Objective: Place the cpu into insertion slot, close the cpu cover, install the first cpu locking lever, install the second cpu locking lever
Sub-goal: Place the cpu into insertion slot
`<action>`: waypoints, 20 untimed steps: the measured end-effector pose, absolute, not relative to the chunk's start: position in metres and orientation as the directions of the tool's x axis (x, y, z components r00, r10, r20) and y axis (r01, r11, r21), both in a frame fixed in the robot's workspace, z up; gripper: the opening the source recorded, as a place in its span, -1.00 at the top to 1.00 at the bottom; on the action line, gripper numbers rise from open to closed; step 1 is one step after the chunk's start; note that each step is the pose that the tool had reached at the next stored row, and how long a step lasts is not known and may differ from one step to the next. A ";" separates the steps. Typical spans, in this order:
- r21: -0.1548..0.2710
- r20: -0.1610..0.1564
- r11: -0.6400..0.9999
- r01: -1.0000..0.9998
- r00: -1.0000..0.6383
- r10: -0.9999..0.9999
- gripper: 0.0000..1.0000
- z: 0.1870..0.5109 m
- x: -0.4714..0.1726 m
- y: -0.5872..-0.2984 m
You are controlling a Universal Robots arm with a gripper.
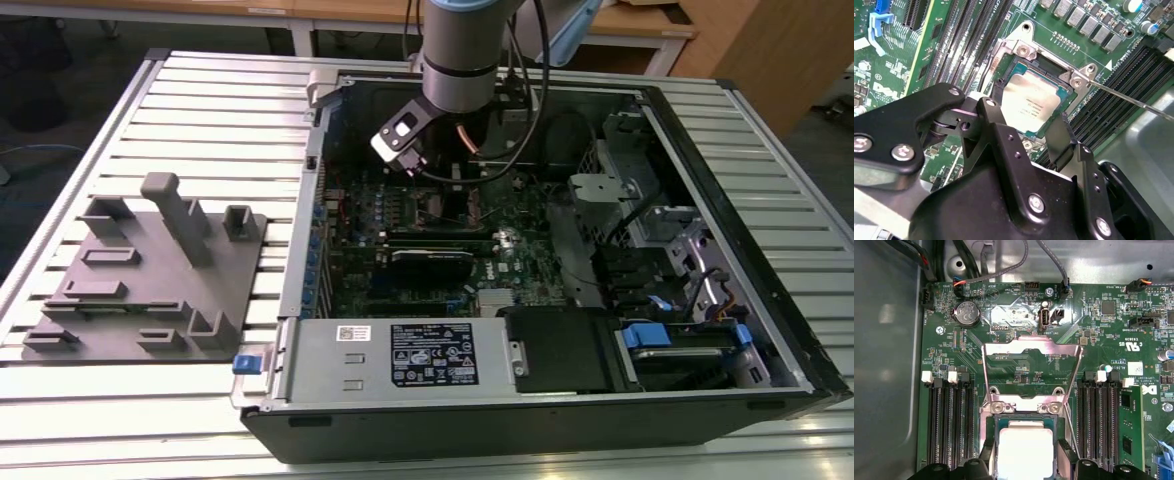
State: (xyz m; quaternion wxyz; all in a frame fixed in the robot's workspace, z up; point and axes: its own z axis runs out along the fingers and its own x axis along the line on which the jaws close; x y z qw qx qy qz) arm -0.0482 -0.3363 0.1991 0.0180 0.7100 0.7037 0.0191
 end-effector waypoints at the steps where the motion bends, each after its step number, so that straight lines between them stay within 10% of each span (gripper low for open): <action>1: 0.052 0.002 -0.009 0.999 0.009 1.000 -0.21 0.199 -0.048 -0.336; 10: 0.052 0.002 -0.009 0.999 0.009 1.000 -0.18 0.200 -0.048 -0.336; 20: 0.052 0.002 -0.009 0.999 0.009 1.000 0.66 0.200 -0.048 -0.336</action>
